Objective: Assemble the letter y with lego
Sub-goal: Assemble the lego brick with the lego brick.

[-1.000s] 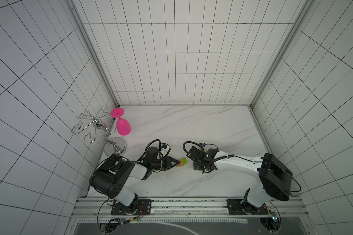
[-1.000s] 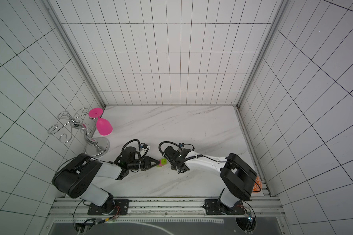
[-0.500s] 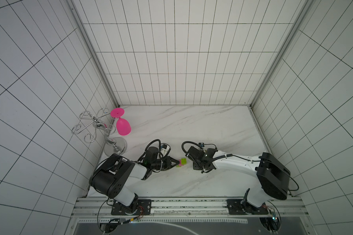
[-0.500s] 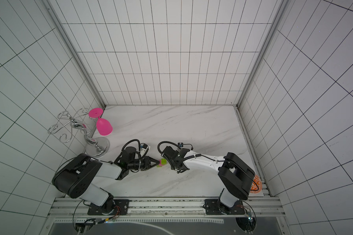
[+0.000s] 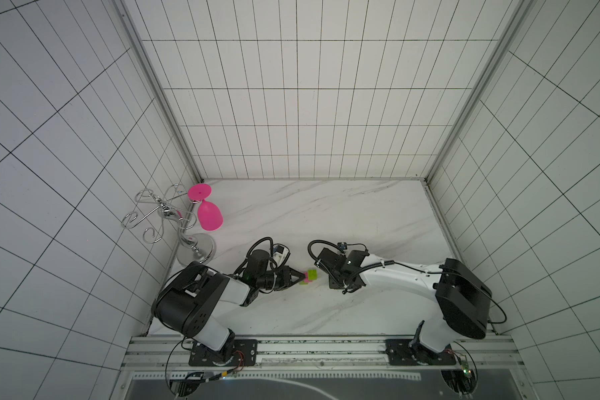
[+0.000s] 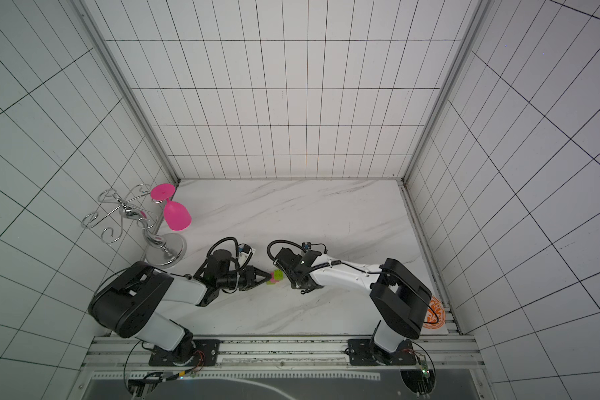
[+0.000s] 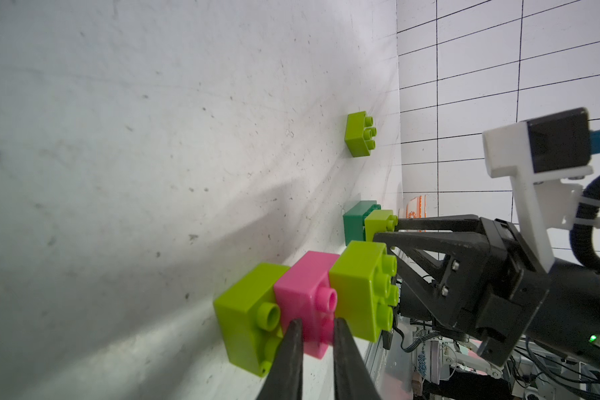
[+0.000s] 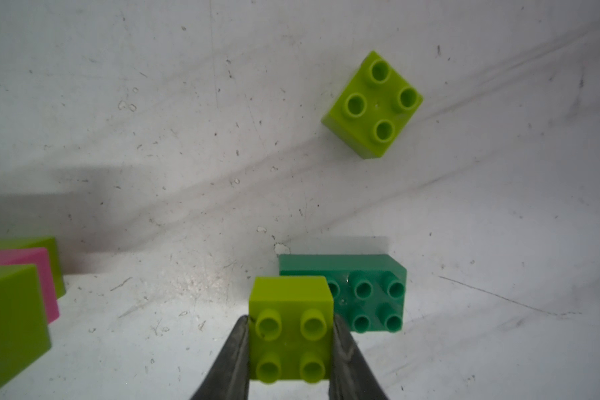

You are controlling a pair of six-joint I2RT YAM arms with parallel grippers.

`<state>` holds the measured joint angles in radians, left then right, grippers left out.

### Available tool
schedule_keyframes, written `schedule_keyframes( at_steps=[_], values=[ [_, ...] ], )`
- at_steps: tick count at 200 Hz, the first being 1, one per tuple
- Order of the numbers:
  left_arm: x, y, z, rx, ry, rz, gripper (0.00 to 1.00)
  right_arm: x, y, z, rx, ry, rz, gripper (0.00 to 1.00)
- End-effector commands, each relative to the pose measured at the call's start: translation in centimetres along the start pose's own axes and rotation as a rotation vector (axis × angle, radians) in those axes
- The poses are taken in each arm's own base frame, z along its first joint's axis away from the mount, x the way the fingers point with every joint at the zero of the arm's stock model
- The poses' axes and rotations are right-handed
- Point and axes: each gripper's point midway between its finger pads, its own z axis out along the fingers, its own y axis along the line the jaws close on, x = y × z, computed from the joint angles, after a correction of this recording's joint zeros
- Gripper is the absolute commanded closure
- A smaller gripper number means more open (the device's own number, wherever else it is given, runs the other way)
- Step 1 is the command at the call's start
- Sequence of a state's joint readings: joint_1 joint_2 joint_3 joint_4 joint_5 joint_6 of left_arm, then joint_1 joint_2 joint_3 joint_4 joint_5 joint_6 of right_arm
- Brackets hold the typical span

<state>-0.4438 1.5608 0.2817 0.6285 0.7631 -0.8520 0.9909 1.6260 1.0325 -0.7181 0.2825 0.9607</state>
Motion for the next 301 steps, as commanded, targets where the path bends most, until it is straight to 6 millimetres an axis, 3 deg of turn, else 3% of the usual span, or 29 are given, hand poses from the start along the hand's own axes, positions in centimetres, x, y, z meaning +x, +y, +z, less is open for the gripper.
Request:
schedule_keyframes(
  at_steps=[1, 131, 245, 301],
  values=[
    [2.0, 4.7, -0.6, -0.171, 0.015, -0.116, 0.83, -2.4, 1.4, -2.5, -0.028, -0.066, 0.015, 0.79],
    [2.2, 4.9, -0.7, -0.174, 0.021, -0.12, 0.83, -0.3, 1.8, -0.1, -0.043, -0.005, 0.028, 0.79],
    [2.1, 5.0, -0.6, -0.176, 0.02, -0.122, 0.83, 0.4, -0.5, -0.2, 0.019, -0.004, 0.032, 0.79],
    [2.0, 4.9, -0.6, -0.175, 0.02, -0.122, 0.83, 0.7, -0.5, -0.4, 0.012, -0.001, 0.036, 0.79]
  ],
)
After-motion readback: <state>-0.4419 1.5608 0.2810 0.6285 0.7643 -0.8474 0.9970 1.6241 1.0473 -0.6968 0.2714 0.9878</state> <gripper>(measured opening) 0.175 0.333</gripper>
